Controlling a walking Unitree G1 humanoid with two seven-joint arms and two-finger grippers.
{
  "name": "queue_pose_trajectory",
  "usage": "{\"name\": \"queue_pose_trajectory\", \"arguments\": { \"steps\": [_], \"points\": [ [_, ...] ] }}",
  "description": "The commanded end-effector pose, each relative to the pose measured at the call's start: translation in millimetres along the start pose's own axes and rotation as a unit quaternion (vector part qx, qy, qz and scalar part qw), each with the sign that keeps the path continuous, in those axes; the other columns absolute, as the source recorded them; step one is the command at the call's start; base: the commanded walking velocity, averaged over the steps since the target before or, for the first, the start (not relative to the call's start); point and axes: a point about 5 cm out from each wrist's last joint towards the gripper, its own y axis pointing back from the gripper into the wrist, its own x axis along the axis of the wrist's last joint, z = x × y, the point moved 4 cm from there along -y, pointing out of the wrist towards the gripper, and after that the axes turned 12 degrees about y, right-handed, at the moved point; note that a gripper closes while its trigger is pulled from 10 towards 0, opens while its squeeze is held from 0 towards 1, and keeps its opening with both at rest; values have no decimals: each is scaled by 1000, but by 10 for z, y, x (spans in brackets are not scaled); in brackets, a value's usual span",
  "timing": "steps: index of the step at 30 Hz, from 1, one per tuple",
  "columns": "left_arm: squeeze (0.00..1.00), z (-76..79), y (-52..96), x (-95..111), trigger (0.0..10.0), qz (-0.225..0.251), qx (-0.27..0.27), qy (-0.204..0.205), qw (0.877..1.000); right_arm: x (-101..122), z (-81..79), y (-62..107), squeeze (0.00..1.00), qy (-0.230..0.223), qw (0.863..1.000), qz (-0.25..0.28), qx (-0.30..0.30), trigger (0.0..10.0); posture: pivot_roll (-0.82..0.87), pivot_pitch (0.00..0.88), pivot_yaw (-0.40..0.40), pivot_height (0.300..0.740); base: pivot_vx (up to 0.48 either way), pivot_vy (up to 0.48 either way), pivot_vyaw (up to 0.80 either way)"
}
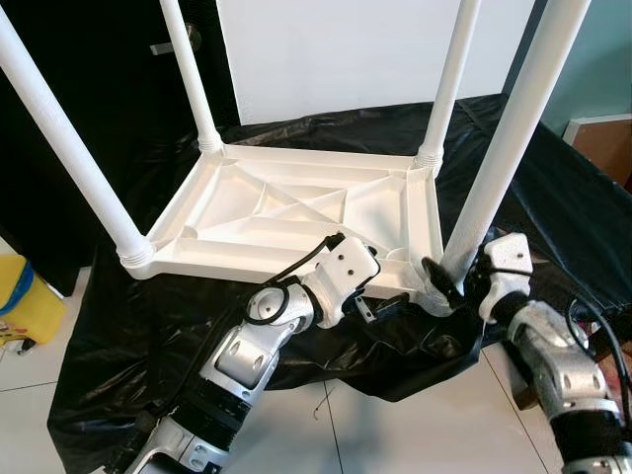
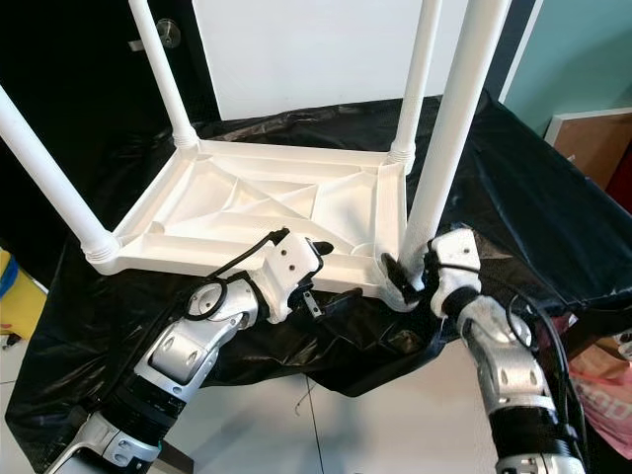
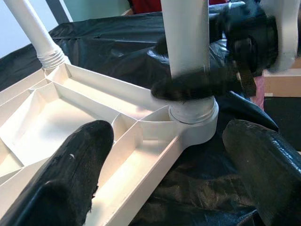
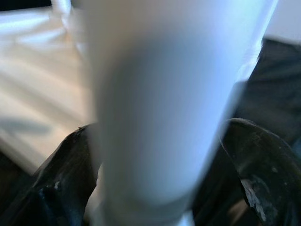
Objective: Building children table
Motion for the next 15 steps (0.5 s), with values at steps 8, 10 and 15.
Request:
{"name": "queue_pose_trajectory", "arguments": {
  "steps": [8,10,15],
  "points": [
    [0,-2,5,-6,10000,-5,-5,-7,1000,-101,-144,-90,0,7,998,-9,57,0,-168,19,-10,740,0,0,0],
    [0,-2,8,-7,10000,-5,-5,-7,1000,-115,-154,-84,0,6,998,-9,62,0,-168,21,-9,740,0,0,0],
    [0,-2,13,-9,10000,-5,-3,-5,1000,-157,-169,-63,0,1,998,-12,69,0,-170,24,-8,740,0,0,0]
  ]
}}
